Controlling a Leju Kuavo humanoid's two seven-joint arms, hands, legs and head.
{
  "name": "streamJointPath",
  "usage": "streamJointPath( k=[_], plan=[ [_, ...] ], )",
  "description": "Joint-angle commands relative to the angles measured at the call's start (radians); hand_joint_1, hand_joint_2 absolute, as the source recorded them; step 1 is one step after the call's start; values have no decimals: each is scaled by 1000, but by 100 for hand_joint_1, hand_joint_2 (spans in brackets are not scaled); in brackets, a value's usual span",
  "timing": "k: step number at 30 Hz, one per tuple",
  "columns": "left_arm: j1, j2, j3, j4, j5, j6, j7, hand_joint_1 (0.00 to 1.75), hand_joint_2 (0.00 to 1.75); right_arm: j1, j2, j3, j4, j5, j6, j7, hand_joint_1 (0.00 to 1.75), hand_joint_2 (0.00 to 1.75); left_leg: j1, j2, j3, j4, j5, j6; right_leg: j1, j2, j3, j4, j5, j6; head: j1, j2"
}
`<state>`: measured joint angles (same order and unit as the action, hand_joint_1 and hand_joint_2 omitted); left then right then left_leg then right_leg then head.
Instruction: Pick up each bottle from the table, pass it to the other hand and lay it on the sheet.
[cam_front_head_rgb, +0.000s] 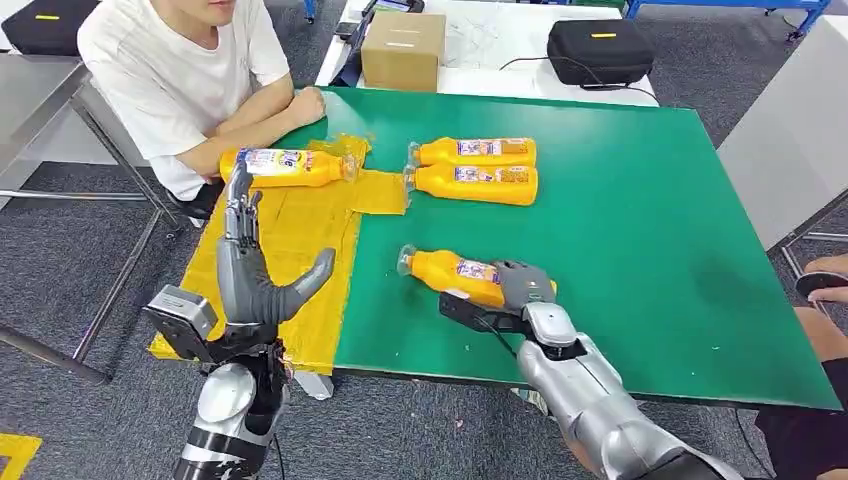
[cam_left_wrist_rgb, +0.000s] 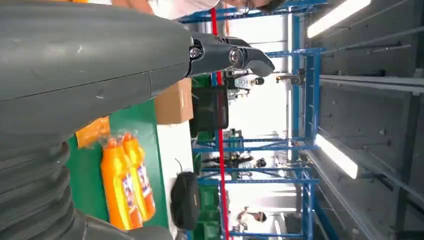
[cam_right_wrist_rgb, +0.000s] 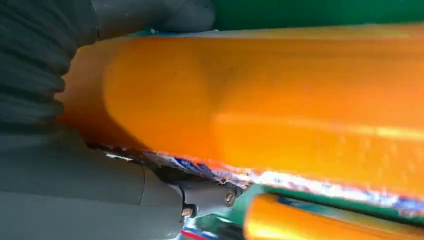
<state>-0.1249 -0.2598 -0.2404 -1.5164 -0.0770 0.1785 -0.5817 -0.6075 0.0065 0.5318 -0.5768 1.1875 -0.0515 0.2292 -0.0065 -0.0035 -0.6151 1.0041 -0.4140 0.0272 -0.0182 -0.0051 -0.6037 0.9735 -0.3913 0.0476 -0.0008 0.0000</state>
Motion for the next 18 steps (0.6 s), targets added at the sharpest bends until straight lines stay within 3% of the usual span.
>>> streamJointPath(
  k=[1,6,10,12,15,18],
  plan=[
    [-59,32,52,70,-13,13,6,0,175,-4,-84,-42,46,-42,15,-36,175,175,1,-3,2,-1,0,-1,1,-3,3,-1,-1,-1,0,0],
    [-51,30,50,65,-11,12,7,0,175,6,-75,-51,38,-54,7,-47,175,175,1,-2,2,-1,-1,-2,1,-2,5,-2,0,-1,0,0],
    [-16,27,51,83,41,-18,30,0,175,92,-54,-160,-84,-285,-3,-327,175,175,1,-2,3,-1,-1,-2,1,-2,5,-2,0,-1,0,0],
    [12,16,43,126,163,-101,116,0,175,221,-49,-207,-262,-455,4,-439,175,175,2,-2,4,-2,-1,-2,2,-2,6,-4,0,-2,0,0],
    [47,-12,42,250,354,-154,288,0,175,364,-33,-227,-492,-575,-66,-482,175,175,3,-2,8,-4,-2,-2,3,-3,10,-6,-1,-2,0,0],
    [69,-14,-11,336,408,-182,287,0,175,391,-4,-227,-587,-668,-71,-515,175,175,2,0,7,-4,-4,-4,2,-1,7,-4,-2,-2,-1,0]
  ],
)
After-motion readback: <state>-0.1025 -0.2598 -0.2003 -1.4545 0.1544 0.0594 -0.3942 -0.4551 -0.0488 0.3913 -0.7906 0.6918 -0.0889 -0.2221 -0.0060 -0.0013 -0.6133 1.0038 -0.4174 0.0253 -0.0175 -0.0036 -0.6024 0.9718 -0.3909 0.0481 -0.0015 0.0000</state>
